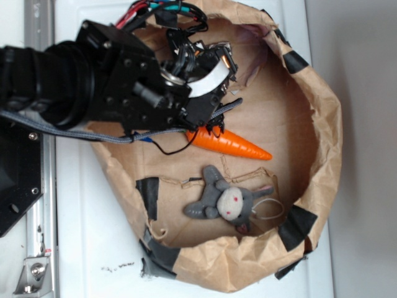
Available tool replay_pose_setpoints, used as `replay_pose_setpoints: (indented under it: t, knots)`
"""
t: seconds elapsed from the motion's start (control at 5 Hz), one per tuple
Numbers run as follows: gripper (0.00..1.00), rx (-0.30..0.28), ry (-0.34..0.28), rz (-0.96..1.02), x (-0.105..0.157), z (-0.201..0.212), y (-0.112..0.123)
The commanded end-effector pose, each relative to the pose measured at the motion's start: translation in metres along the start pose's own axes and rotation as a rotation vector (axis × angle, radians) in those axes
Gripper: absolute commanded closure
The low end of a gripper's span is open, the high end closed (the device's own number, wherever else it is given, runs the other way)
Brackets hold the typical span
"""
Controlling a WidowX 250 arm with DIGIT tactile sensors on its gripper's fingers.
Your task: Grab the silver keys.
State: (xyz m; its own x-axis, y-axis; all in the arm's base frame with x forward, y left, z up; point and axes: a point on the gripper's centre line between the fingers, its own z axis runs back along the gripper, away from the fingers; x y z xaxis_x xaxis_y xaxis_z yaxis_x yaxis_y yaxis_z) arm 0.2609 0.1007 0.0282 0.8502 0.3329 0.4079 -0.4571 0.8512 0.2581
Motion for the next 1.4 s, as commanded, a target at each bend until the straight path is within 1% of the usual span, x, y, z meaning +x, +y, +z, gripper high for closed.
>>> replay_pose_setpoints:
  t: [0.0,0.2,0.4,0.6,0.8,1.0,1.2]
  knots:
    - [1.00,-0.015,-0.010,0.025,0.007,0.019,0.013]
    - [1.00,-0.011,0.077,0.010,0.008,0.044,0.008]
    - [1.00,-0.150,0.231,-0.047,0.004,0.107,-0.006]
    - [1.00,-0.346,0.185,-0.088,0.008,0.151,-0.009]
    - [1.00,-0.281,0.166,-0.087,0.012,0.135,-0.022]
    - [1.00,-0.230,0.179,-0.044,0.023,0.120,-0.026]
    - [1.00,-0.236,0.181,-0.038,0.027,0.118,-0.028]
